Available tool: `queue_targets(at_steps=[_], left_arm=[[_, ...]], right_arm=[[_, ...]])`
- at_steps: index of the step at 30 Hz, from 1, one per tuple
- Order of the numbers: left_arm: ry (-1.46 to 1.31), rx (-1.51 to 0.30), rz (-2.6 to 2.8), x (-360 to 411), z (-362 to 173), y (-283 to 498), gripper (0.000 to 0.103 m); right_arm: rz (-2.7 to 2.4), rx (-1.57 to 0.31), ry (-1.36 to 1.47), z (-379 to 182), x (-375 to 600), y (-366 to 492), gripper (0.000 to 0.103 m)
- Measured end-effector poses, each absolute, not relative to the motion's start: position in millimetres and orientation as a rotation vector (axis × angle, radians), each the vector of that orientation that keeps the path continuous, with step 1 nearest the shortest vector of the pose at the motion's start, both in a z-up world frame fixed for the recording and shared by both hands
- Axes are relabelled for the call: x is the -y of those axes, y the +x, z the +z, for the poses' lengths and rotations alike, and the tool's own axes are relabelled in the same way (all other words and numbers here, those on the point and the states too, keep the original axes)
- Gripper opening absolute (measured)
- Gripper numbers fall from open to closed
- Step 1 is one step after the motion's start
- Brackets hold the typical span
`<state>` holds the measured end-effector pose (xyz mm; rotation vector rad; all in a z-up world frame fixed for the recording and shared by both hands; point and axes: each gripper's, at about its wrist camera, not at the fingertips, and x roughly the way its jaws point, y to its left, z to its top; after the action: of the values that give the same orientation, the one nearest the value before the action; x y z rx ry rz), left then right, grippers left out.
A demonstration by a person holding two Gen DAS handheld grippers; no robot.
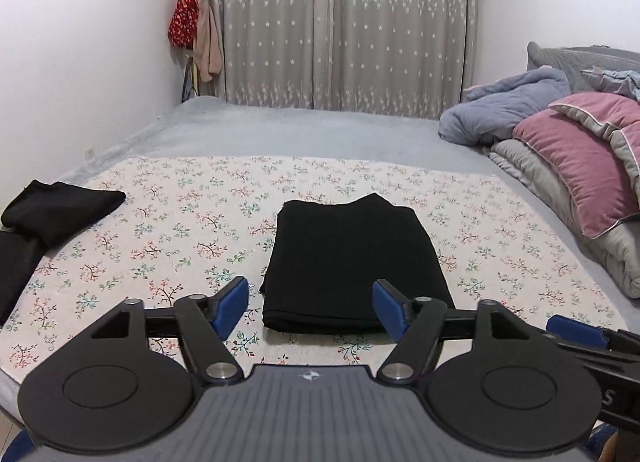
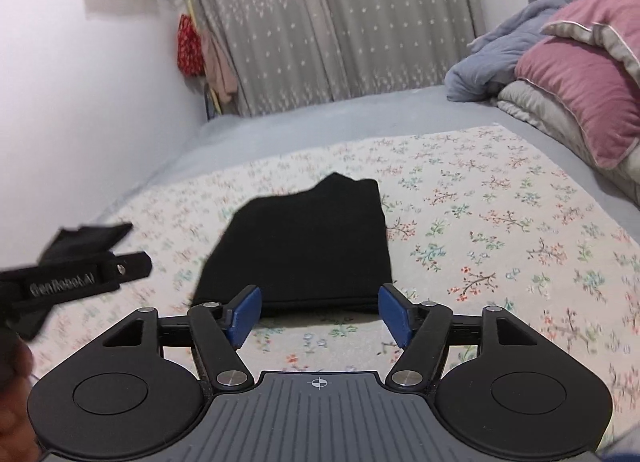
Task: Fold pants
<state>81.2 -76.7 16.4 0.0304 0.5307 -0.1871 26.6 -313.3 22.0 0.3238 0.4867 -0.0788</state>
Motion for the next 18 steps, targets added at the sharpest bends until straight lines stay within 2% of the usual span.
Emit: queue_targets(at_steps=[1,3,8,10,18], left_arm=[[0.033,-0.526,-0.189,76.8,15.8,79.0,0.091],[0.043,-0.521,-0.198,77.4,13.0,76.5,0.097],[0.067,-0.523,-0.177,73.8,-2.9,82.7,0.100],[0.073,-0.516,-0.163,71.5,-9.0,83.2,0.103],[0.119,-0.511,-0.186,71.5,-26.0,84.6,0.103]], right_arm=[[-0.072,-0.480,0.318,25.5,310.6,23.4,0.071],[-0.062,-0.466,0.268,31.7,302.5,18.3,0.082],[-0.064,-0.451,0.185,27.0,291.2,18.3,0.099],[-0.065,-0.456,0.184,18.8,291.6,21.0,0.101],[-0.095,-0.506,0.222,-4.5,303.9,31.4,0.103]])
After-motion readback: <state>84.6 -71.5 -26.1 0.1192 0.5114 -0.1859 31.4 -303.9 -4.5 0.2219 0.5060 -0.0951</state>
